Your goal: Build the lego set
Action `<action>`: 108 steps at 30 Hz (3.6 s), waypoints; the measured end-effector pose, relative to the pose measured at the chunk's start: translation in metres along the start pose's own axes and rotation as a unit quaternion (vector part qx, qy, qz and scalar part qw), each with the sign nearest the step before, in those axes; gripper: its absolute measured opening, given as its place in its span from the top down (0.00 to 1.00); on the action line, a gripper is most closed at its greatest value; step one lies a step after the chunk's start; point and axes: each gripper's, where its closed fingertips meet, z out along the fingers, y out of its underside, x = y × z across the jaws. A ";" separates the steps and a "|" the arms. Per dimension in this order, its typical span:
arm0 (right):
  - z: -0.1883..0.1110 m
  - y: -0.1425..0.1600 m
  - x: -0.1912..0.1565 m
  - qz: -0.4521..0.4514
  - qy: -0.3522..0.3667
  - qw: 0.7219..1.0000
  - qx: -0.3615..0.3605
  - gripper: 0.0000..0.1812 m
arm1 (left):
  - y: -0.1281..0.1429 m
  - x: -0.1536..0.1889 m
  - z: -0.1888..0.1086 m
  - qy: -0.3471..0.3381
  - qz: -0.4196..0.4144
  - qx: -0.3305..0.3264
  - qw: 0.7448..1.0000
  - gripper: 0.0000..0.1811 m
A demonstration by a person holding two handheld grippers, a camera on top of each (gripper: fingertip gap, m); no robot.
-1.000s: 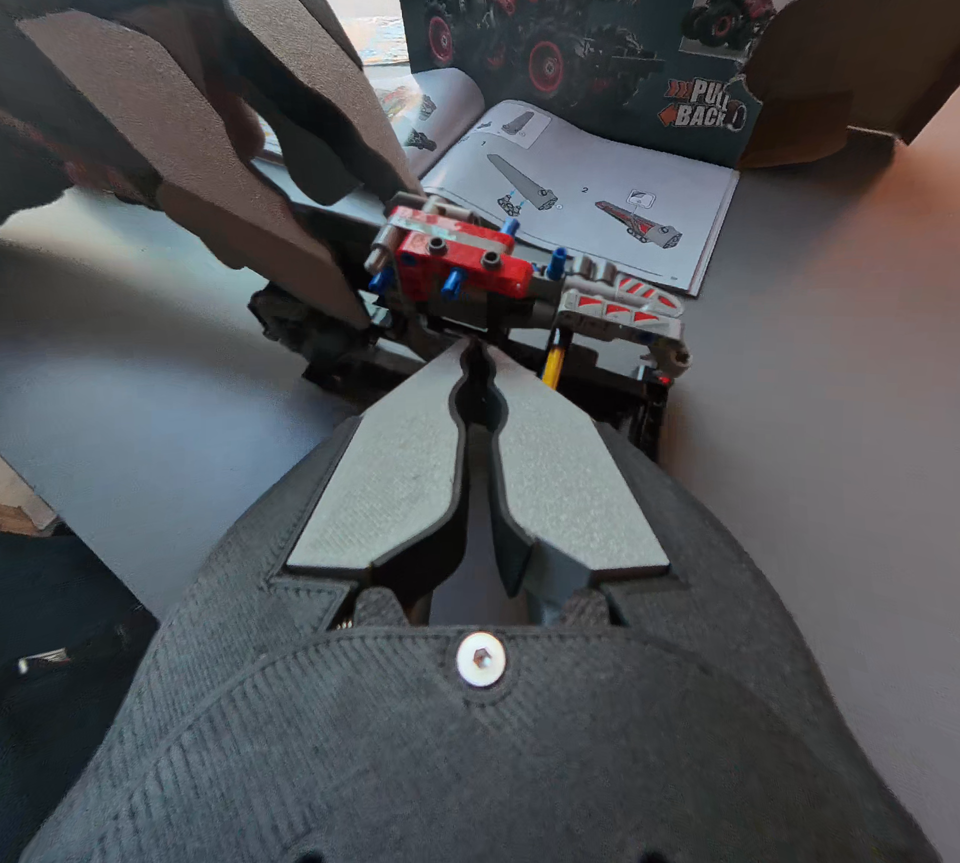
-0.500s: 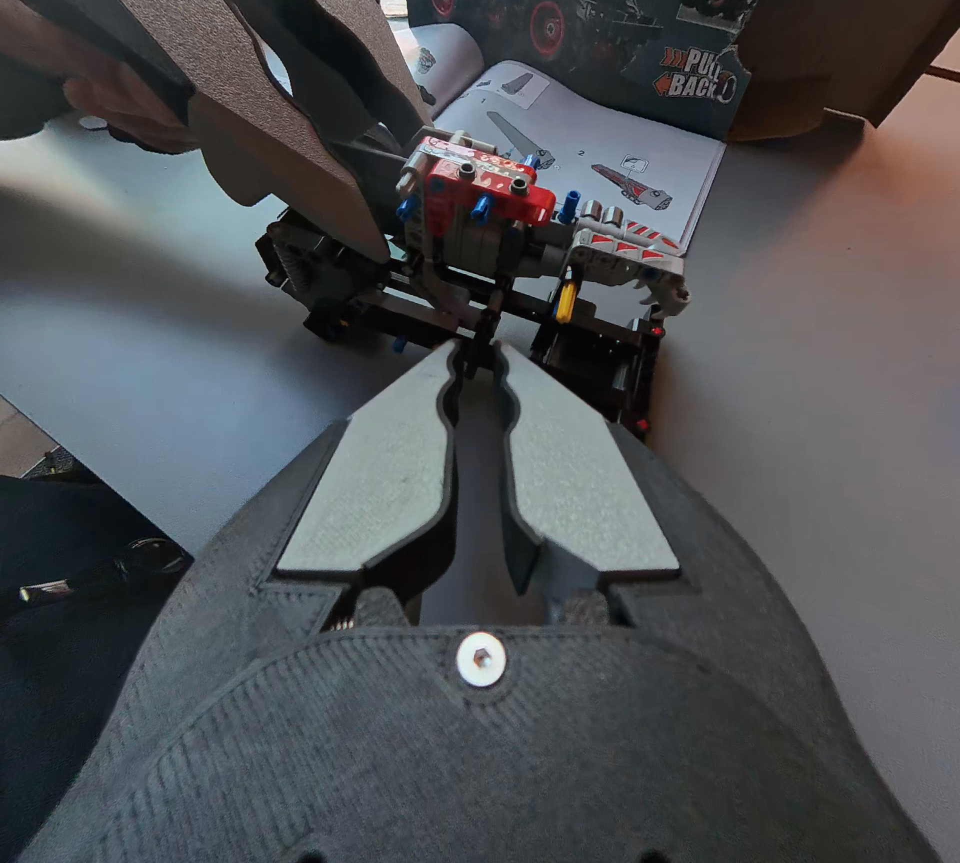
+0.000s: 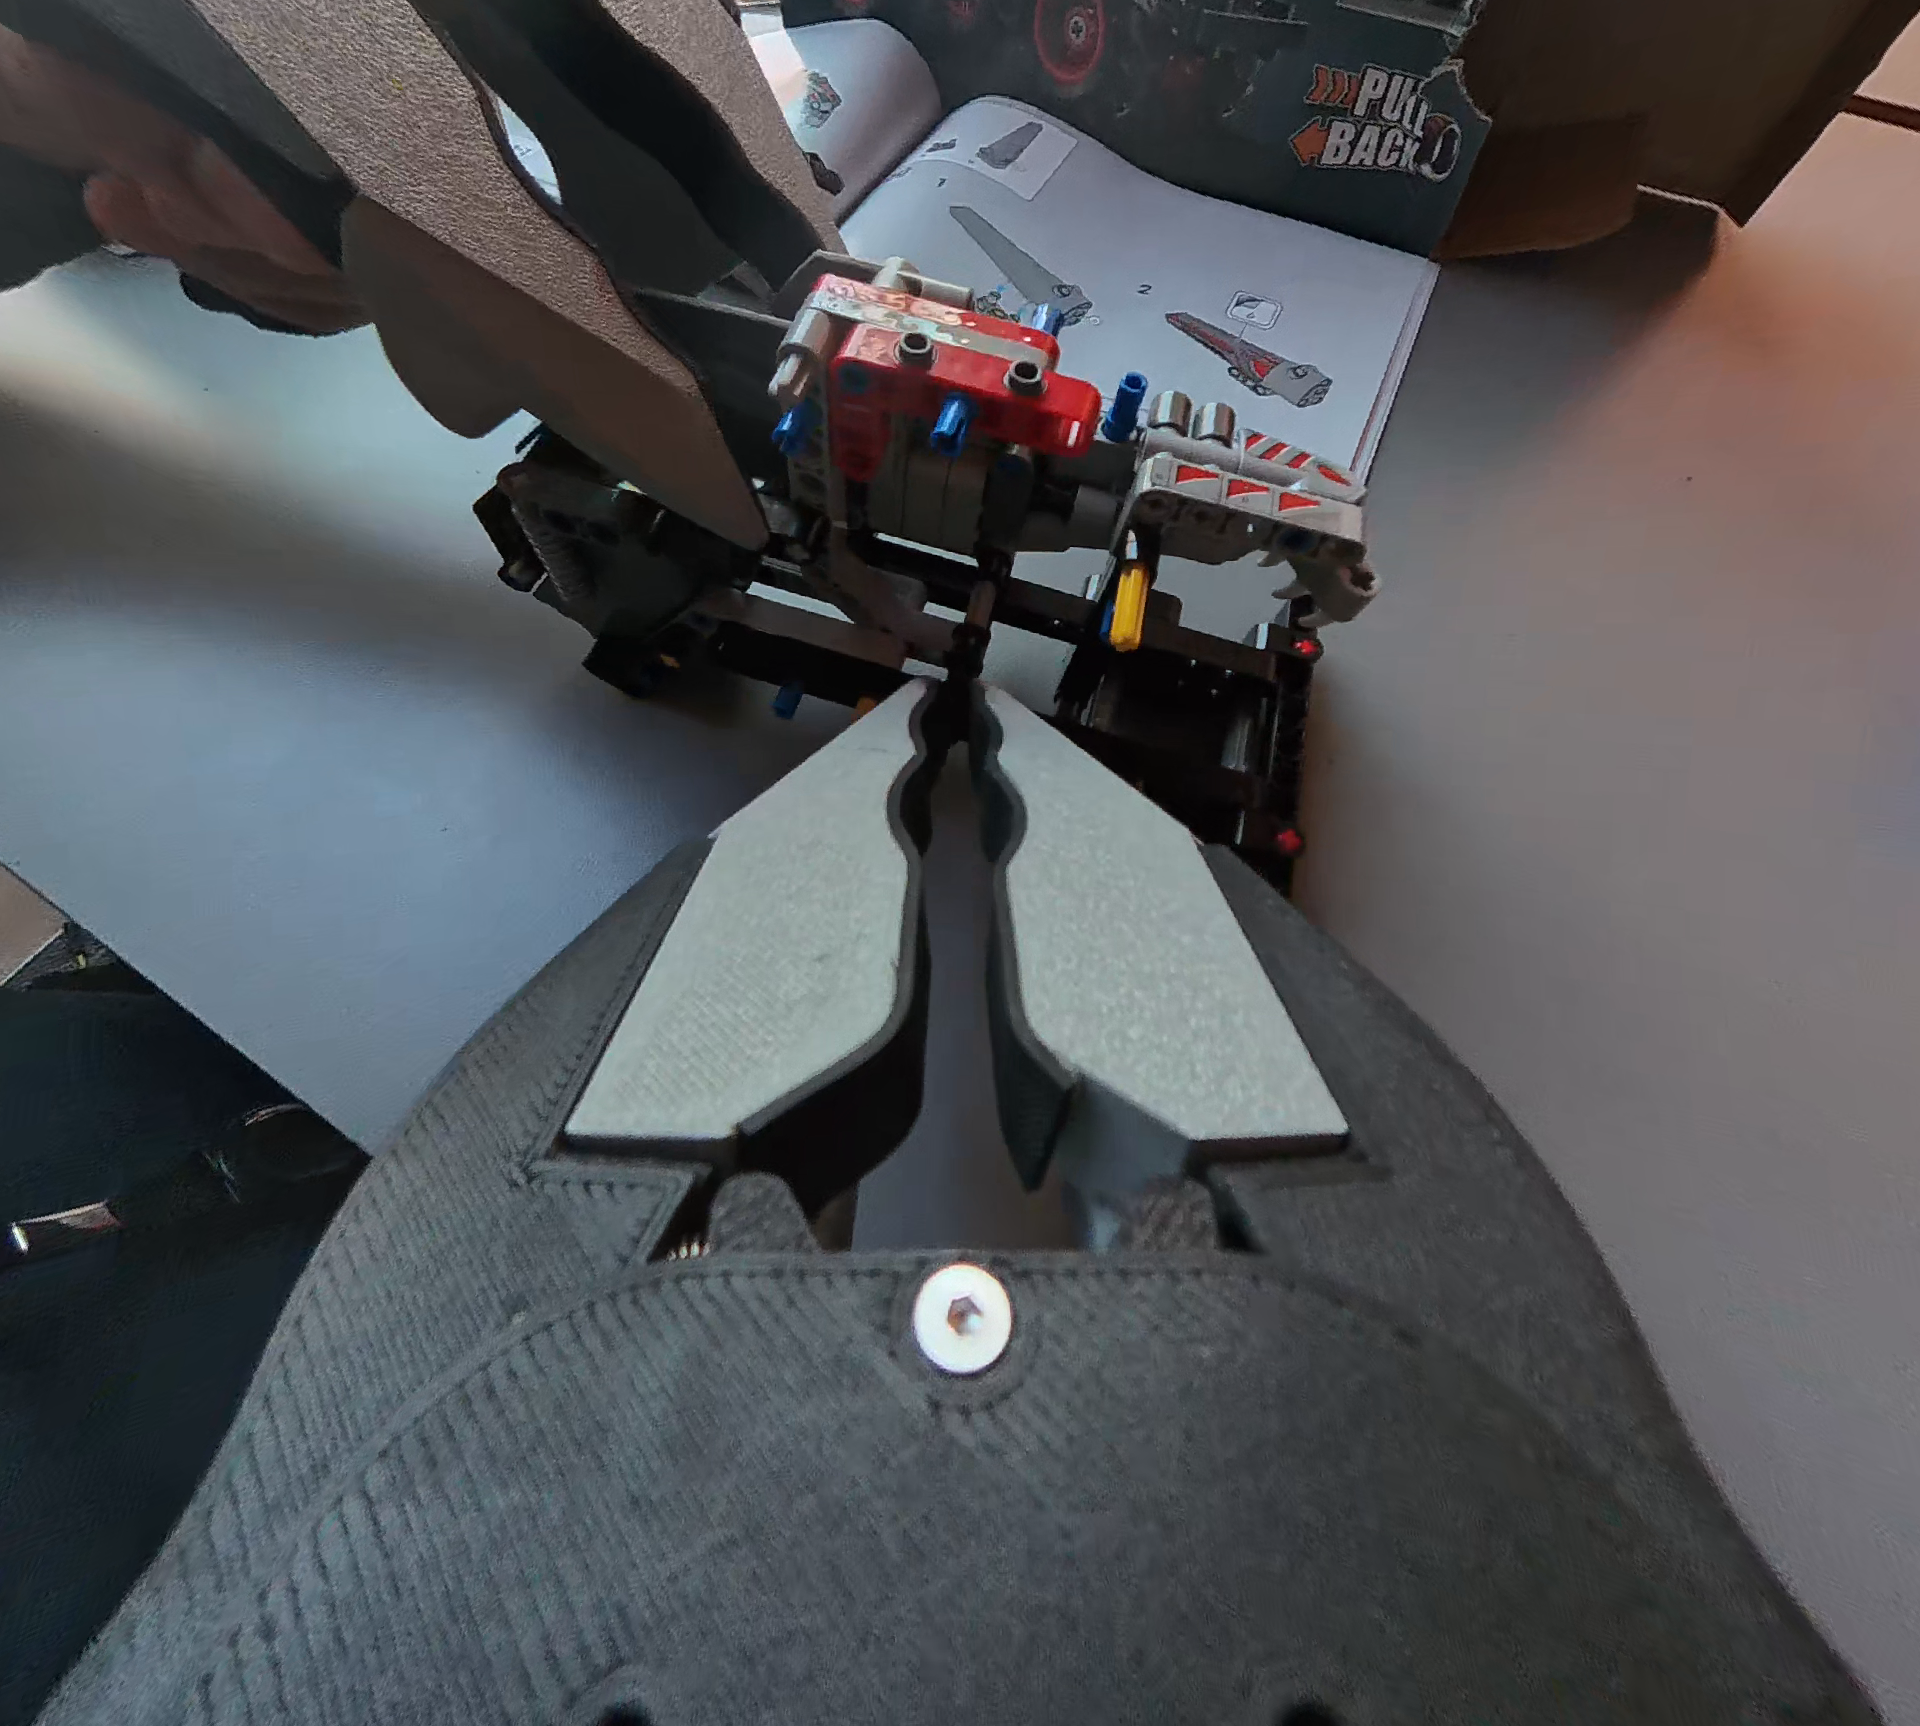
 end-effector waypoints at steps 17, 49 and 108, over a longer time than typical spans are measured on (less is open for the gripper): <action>0.004 -0.011 0.007 -0.012 0.012 1.000 0.018 1.00 | -0.007 -0.005 -0.003 -0.035 0.021 0.002 0.999 0.84; 0.005 0.003 0.012 -0.030 0.054 0.998 -0.025 0.99 | -0.004 0.000 0.009 -0.013 0.000 0.005 1.000 0.74; 0.008 -0.001 0.025 -0.106 -0.071 0.992 0.000 0.98 | -0.019 -0.013 0.014 0.277 -0.249 0.028 0.927 0.47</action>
